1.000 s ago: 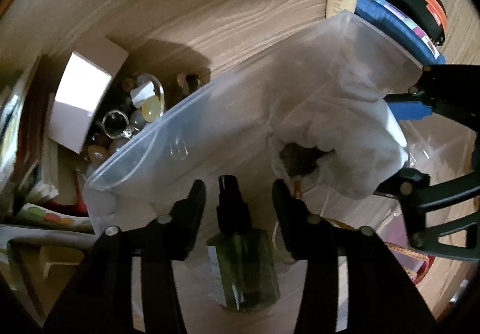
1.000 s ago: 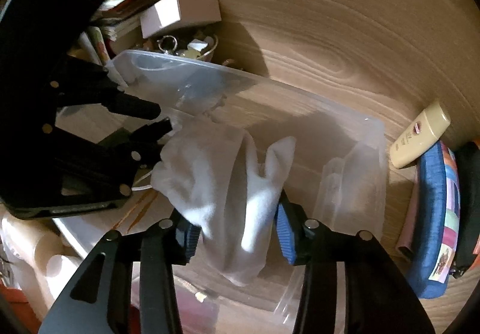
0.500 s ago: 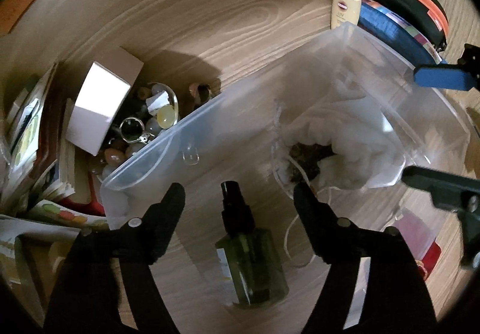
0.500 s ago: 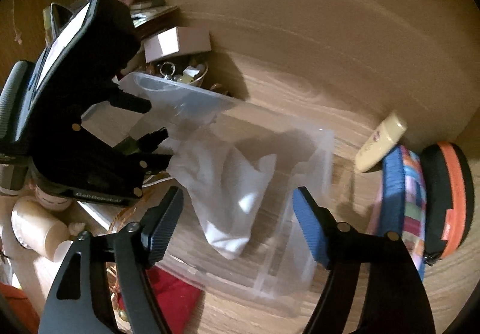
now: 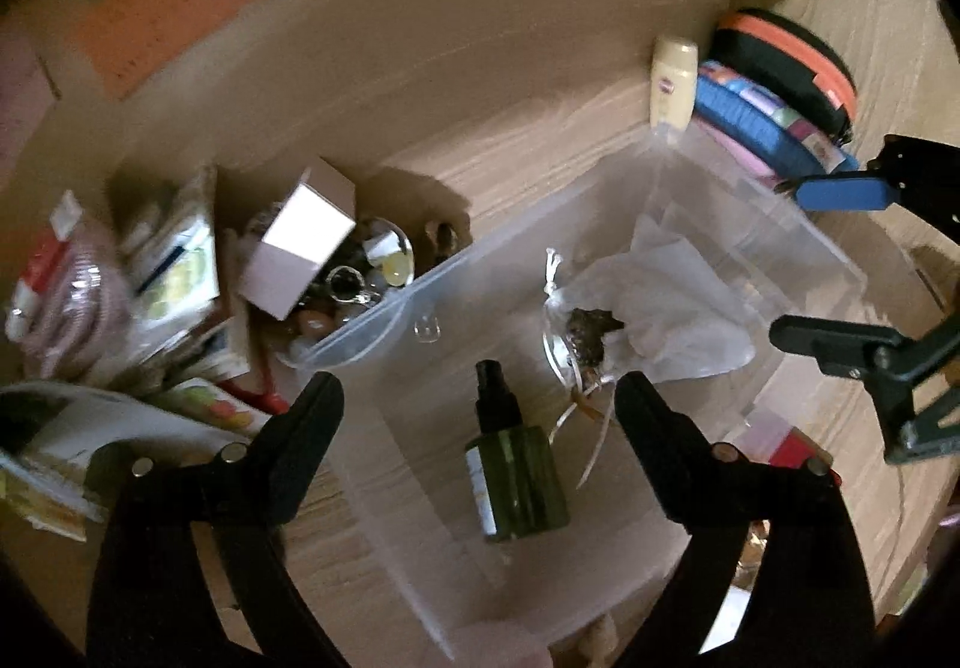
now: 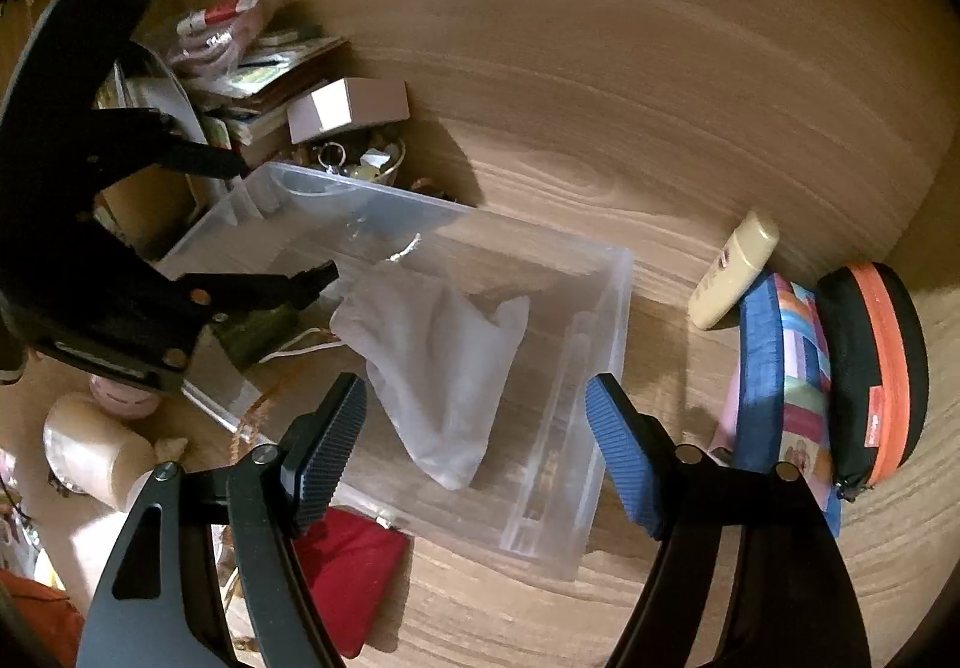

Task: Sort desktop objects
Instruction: 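Lower the white pouch and green bottle into the box and open both grippers, then withdraw both grippers from the box toward the remaining items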

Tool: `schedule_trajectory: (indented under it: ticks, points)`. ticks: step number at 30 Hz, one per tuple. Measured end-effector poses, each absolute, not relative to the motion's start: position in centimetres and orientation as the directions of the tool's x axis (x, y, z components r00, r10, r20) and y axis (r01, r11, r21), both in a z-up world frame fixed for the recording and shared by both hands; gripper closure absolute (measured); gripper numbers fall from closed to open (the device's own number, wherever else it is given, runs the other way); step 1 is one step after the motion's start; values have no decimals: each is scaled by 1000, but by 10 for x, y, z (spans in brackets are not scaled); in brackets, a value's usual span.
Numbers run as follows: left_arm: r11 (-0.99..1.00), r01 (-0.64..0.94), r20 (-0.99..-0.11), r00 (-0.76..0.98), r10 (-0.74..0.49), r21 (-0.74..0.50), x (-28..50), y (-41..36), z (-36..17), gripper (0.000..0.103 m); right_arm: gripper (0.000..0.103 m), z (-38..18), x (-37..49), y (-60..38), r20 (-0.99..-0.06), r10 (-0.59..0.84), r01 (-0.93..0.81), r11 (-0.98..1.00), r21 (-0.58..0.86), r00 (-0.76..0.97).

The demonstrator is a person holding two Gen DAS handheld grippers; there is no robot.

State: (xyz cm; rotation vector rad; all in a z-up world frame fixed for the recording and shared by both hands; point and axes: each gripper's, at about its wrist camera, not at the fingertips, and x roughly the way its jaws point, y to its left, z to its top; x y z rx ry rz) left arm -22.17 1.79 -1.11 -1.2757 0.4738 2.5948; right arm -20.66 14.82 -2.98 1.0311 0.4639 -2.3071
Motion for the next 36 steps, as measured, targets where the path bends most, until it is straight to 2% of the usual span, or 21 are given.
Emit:
schedule_trajectory:
  ticks: [4, 14, 22, 36]
  points:
    - [-938, -296, -777, -628, 51, 178, -199, 11, 5, 10, 20, -22, -196, 151, -744, -363, 613, -786, -79, -561]
    - [-953, -294, -709, -687, 156, 75, -153, -10, 41, 7, 20, 1, -159, 158, -690, -393, 613, -785, -92, -607]
    - [-971, -236, -639, -752, 163, 29, -120, -32, 58, 2, 20, 14, -130, 166, -649, -409, 608, -787, -105, -642]
    - [-986, -148, -647, -745, 163, -78, -85, -83, 19, 2, 20, -3, -92, 166, -637, -378, 599, -784, -166, -672]
